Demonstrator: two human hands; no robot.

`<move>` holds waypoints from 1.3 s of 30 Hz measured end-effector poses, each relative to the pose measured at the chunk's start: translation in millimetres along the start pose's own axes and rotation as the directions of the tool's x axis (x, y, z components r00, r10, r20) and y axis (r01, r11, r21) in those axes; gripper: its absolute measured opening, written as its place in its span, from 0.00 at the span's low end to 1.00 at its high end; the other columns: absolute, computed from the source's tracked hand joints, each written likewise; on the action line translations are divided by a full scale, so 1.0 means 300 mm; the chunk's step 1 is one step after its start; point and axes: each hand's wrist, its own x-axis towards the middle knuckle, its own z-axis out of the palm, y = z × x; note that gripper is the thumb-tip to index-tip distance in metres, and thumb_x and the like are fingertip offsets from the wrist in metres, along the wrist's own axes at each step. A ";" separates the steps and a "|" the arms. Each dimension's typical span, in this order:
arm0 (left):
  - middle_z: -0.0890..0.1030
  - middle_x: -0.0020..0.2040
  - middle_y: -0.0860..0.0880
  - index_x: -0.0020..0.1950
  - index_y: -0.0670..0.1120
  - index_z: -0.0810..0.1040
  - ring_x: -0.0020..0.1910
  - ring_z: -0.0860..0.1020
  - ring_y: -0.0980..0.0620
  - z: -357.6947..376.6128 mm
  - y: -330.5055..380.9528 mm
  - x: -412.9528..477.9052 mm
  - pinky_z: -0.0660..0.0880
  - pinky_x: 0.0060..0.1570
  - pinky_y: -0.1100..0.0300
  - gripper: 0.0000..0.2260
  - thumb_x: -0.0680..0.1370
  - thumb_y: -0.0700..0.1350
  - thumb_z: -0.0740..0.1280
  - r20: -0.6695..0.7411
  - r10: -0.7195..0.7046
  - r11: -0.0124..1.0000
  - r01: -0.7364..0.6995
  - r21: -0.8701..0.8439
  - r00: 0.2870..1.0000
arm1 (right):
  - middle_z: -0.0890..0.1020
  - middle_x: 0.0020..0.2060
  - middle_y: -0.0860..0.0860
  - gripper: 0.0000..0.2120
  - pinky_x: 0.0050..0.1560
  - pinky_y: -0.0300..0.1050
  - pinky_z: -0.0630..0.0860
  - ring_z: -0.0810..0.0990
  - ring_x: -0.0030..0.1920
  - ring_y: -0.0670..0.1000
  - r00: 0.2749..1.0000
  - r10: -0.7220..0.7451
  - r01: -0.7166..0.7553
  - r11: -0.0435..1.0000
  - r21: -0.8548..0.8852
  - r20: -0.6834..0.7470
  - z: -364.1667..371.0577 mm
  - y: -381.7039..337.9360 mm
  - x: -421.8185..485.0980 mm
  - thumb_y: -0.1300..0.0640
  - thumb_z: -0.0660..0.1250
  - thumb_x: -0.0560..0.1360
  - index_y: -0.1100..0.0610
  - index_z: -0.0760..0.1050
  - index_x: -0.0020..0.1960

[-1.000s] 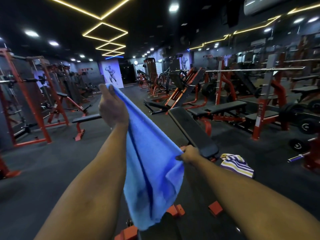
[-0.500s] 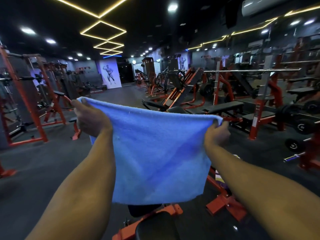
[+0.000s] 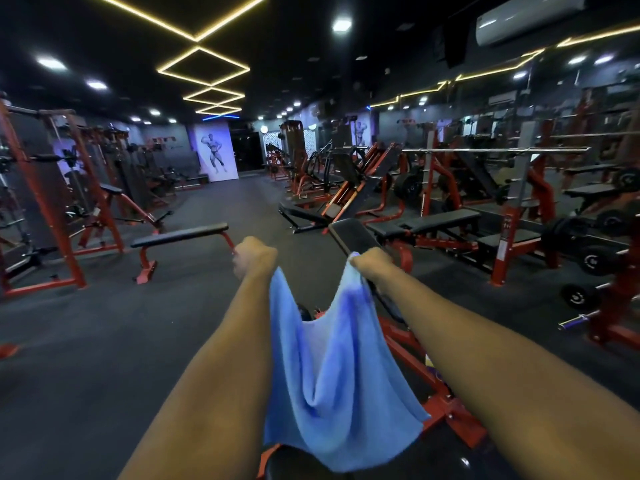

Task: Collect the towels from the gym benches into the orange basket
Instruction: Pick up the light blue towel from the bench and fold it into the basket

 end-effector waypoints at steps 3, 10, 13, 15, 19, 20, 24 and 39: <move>0.81 0.53 0.37 0.52 0.35 0.78 0.54 0.80 0.38 0.053 0.059 -0.051 0.73 0.45 0.56 0.16 0.75 0.48 0.69 0.166 0.264 0.964 -0.258 -0.057 0.950 | 0.75 0.30 0.54 0.18 0.33 0.43 0.70 0.73 0.31 0.51 0.979 -0.198 0.199 0.980 -0.020 0.035 0.051 -0.057 -0.029 0.50 0.66 0.78 0.58 0.74 0.33; 0.79 0.34 0.40 0.42 0.35 0.78 0.23 0.81 0.45 0.051 0.108 -0.103 0.77 0.21 0.58 0.14 0.79 0.46 0.65 0.383 0.410 0.912 -0.370 -0.178 0.827 | 0.84 0.39 0.62 0.15 0.39 0.46 0.71 0.75 0.36 0.51 0.930 -0.366 0.366 0.930 0.026 -0.028 0.073 -0.073 -0.072 0.54 0.68 0.77 0.66 0.81 0.43; 0.80 0.31 0.37 0.40 0.35 0.76 0.25 0.82 0.42 0.049 0.096 -0.099 0.81 0.26 0.52 0.13 0.79 0.44 0.64 0.411 0.401 0.915 -0.334 -0.228 0.819 | 0.84 0.37 0.60 0.13 0.41 0.48 0.75 0.77 0.36 0.50 0.916 -0.384 0.390 0.920 0.044 -0.114 0.075 -0.063 -0.073 0.54 0.69 0.76 0.65 0.82 0.42; 0.79 0.27 0.39 0.38 0.35 0.75 0.25 0.82 0.42 0.054 0.089 -0.100 0.81 0.27 0.52 0.13 0.79 0.43 0.65 0.419 0.393 0.917 -0.314 -0.247 0.818 | 0.82 0.33 0.58 0.14 0.39 0.47 0.72 0.76 0.35 0.50 0.904 -0.400 0.410 0.911 0.037 -0.152 0.078 -0.065 -0.077 0.54 0.68 0.76 0.65 0.82 0.41; 0.82 0.31 0.36 0.42 0.34 0.77 0.31 0.83 0.39 0.043 0.090 -0.114 0.83 0.36 0.48 0.14 0.81 0.44 0.61 0.514 0.378 0.923 -0.268 -0.277 0.770 | 0.84 0.37 0.60 0.16 0.41 0.52 0.77 0.79 0.36 0.53 0.903 -0.414 0.419 0.907 0.029 -0.110 0.088 -0.066 -0.078 0.52 0.67 0.77 0.65 0.81 0.41; 0.82 0.36 0.33 0.45 0.33 0.77 0.35 0.84 0.37 0.036 0.089 -0.111 0.83 0.39 0.46 0.14 0.81 0.43 0.59 0.553 0.364 0.928 -0.241 -0.284 0.750 | 0.84 0.38 0.60 0.14 0.43 0.52 0.78 0.81 0.37 0.53 0.906 -0.415 0.419 0.907 0.046 -0.078 0.087 -0.062 -0.078 0.53 0.68 0.77 0.64 0.82 0.42; 0.81 0.44 0.33 0.51 0.31 0.77 0.43 0.83 0.37 0.016 0.074 -0.094 0.81 0.48 0.43 0.11 0.78 0.34 0.57 0.665 0.366 0.929 -0.210 -0.306 0.651 | 0.86 0.42 0.54 0.10 0.42 0.33 0.80 0.83 0.40 0.43 0.896 -0.427 0.395 0.891 0.225 0.118 0.068 -0.044 -0.090 0.60 0.75 0.71 0.60 0.83 0.52; 0.78 0.42 0.51 0.39 0.52 0.76 0.44 0.75 0.50 0.053 -0.168 0.049 0.69 0.44 0.60 0.05 0.74 0.44 0.69 0.752 0.332 0.748 -0.645 0.157 0.569 | 0.69 0.28 0.53 0.08 0.36 0.45 0.62 0.66 0.32 0.51 0.964 -0.241 0.263 0.920 0.291 -0.110 -0.029 -0.050 -0.034 0.60 0.62 0.63 0.54 0.70 0.25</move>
